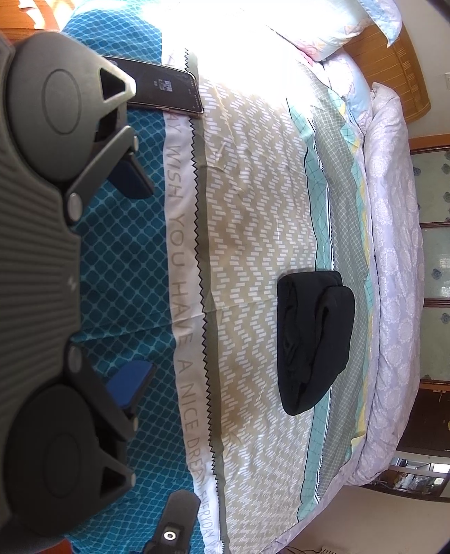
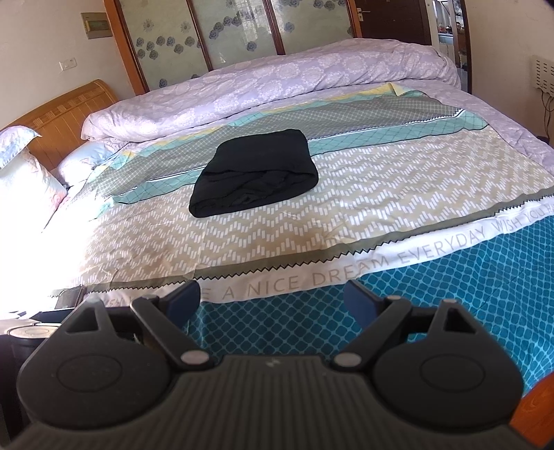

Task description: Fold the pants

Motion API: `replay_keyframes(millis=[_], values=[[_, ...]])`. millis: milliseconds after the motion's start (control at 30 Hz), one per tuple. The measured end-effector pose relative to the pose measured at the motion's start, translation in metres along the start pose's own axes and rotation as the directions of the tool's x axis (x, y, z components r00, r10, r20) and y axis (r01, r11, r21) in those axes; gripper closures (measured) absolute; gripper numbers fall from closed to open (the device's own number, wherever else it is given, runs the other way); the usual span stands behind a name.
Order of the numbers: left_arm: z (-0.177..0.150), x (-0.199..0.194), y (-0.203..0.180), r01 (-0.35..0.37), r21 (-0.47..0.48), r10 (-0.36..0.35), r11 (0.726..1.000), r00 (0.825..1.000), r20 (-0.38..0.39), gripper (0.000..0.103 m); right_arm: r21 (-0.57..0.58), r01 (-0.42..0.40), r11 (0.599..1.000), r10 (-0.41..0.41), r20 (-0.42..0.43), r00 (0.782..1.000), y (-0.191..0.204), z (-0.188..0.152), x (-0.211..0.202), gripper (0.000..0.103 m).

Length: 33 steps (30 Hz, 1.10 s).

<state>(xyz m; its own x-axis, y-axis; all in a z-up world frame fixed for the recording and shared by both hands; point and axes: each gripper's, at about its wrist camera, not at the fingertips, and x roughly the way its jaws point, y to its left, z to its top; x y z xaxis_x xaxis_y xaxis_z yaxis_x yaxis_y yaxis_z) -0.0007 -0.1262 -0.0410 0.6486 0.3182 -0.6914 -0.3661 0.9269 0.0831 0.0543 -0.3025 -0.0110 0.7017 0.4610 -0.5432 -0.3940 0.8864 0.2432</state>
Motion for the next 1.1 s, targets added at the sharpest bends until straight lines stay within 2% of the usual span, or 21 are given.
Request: replay_keyframes(millis=[400, 767, 1100], values=[[-0.002, 0.004, -0.002, -0.003, 0.010, 0.003, 1.000, 1.000, -0.020, 0.000, 0.012, -0.018, 1.000, 0.018, -0.027, 0.999, 0.001, -0.003, 0.003, 0.012], [-0.001, 0.003, -0.004, 0.007, 0.017, -0.006, 1.000, 1.000, -0.025, 0.000, 0.014, -0.020, 1.000, 0.021, -0.017, 1.000, 0.001, 0.000, 0.002, 0.012], [0.003, -0.001, 0.007, 0.011, -0.041, -0.012, 0.999, 1.000, -0.028, 0.000, 0.014, -0.023, 1.000, 0.024, -0.018, 1.000, 0.002, 0.001, -0.002, 0.012]])
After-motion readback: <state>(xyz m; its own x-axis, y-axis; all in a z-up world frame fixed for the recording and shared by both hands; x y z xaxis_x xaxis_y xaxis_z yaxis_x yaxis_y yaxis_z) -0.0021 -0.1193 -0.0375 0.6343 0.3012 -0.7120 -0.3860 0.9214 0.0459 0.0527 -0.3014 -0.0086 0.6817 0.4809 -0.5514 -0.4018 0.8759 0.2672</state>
